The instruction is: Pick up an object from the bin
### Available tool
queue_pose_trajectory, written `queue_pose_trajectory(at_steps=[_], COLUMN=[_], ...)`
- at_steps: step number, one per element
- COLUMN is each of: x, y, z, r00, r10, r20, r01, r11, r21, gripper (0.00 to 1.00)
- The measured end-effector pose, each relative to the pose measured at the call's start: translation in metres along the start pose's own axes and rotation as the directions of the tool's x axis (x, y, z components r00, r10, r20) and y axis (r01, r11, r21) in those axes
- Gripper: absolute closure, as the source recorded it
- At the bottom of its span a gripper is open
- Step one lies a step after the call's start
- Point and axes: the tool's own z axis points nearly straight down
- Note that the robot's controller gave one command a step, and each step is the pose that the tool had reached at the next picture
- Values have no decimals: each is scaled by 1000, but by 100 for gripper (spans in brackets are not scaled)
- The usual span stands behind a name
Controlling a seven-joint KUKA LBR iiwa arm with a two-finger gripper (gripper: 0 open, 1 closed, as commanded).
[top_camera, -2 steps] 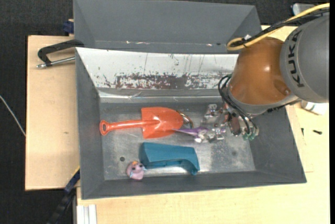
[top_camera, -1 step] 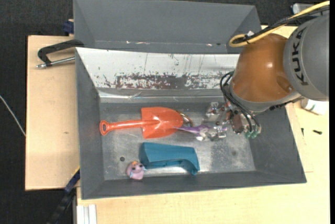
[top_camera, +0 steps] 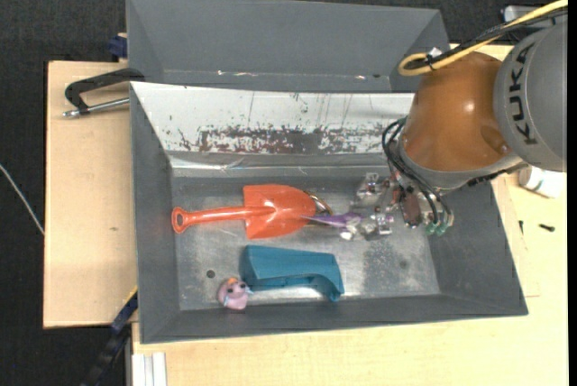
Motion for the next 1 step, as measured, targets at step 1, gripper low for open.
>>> queue_pose_trajectory(at_steps=[1], x=[-1], y=[0], z=[-9], r00=[1000], r10=[0], r20=[1], r01=[0], r11=[1000], r21=[0], gripper=[100])
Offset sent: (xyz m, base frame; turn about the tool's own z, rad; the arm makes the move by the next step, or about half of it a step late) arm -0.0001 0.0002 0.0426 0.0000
